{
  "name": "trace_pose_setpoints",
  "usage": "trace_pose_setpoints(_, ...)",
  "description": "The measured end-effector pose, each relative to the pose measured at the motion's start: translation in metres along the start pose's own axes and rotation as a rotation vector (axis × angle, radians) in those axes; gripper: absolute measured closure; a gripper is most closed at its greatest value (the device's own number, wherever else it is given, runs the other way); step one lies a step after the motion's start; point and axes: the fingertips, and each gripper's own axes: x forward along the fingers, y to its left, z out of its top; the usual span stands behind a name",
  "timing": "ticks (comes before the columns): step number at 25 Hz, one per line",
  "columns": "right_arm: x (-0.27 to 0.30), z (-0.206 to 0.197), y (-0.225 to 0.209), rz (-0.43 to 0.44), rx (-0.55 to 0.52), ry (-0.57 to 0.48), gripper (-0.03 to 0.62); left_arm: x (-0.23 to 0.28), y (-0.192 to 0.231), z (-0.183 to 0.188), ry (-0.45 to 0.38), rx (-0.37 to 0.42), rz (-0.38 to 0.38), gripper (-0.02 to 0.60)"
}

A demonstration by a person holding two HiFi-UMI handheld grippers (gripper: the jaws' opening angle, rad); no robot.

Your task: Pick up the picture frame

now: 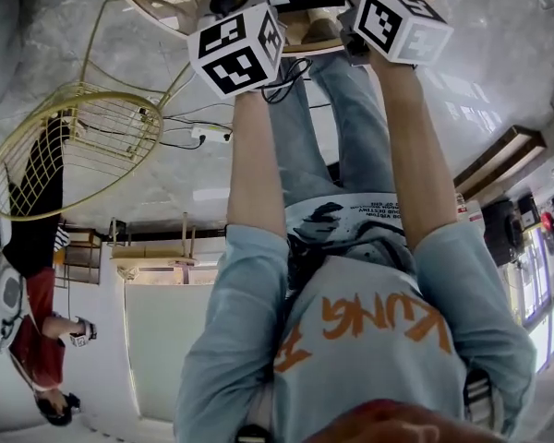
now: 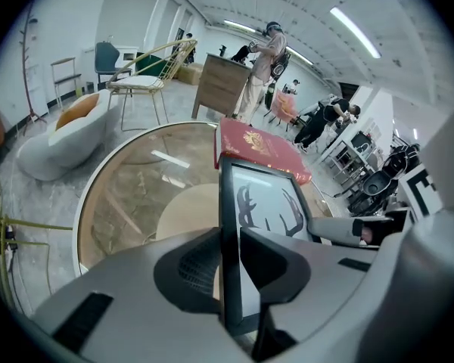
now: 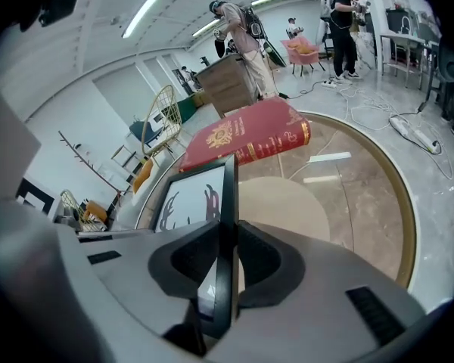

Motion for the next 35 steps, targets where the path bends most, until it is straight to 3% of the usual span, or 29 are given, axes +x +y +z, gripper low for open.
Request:
trace_pose_setpoints(8,-0.053,0.021,-0.015,0.049,-0.024,-0.071,0.528,-0.038,-0.053,0.016,-0.084,-0.013,-0.020,0.502)
trace_pose_setpoints(22,-0.165,0.070,0.036,0.109,-0.074,-0.210,0.528,-0.155,-0.101,0.072,-0.248,0.046,-0.022,0.502)
trace_pose_setpoints(35,-0.263,0.147,0.065,0.161,-0.154,-0.372,0.526,-0.237,-0.164,0.139,-0.440,0.114,-0.030,0.502)
